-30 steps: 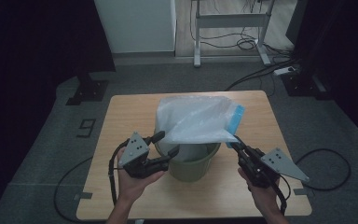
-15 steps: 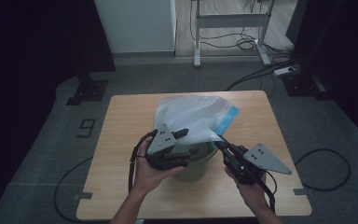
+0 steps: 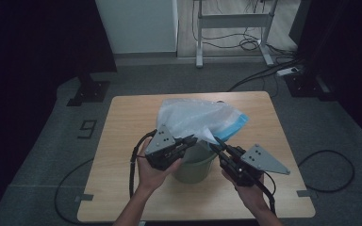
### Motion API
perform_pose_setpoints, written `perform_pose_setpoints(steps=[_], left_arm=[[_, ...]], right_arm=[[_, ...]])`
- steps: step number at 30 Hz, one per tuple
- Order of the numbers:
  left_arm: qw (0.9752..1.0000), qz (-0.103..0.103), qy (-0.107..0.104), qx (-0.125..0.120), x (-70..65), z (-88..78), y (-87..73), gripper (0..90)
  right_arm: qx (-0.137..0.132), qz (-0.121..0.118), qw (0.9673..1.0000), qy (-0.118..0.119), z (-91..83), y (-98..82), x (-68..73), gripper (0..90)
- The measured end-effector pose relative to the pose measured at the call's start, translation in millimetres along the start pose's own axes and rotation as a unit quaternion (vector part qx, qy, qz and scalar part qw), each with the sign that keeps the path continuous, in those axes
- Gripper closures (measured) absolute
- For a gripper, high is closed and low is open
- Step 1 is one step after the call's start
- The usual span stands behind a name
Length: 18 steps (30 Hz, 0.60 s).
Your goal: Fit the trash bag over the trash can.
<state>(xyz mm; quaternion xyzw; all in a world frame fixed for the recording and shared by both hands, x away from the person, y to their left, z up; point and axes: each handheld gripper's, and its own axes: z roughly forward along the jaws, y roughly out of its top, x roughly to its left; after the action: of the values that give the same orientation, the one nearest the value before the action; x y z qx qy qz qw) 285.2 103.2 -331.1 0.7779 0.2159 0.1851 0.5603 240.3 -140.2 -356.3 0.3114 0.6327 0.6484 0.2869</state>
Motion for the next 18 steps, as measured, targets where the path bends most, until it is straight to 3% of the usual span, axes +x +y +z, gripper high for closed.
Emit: perform_pose_setpoints(steps=[3,9,18], left_arm=[[0.9994,-0.026,0.005,-0.022,8.0,-6.3,-2.9,90.0],[0.9981,-0.053,0.003,-0.033,17.4,-14.1,-8.8,90.0],[0.9979,-0.058,0.003,-0.028,18.2,-12.7,-13.4,90.0]], right_arm=[[-0.004,-0.001,1.0,0.006,-3.6,-4.1,3.1,67.0],[-0.014,0.004,0.9999,0.0,-16.6,-11.3,3.2,62.5],[-0.006,0.016,0.9998,-0.006,-25.9,-21.1,-1.8,62.7]])
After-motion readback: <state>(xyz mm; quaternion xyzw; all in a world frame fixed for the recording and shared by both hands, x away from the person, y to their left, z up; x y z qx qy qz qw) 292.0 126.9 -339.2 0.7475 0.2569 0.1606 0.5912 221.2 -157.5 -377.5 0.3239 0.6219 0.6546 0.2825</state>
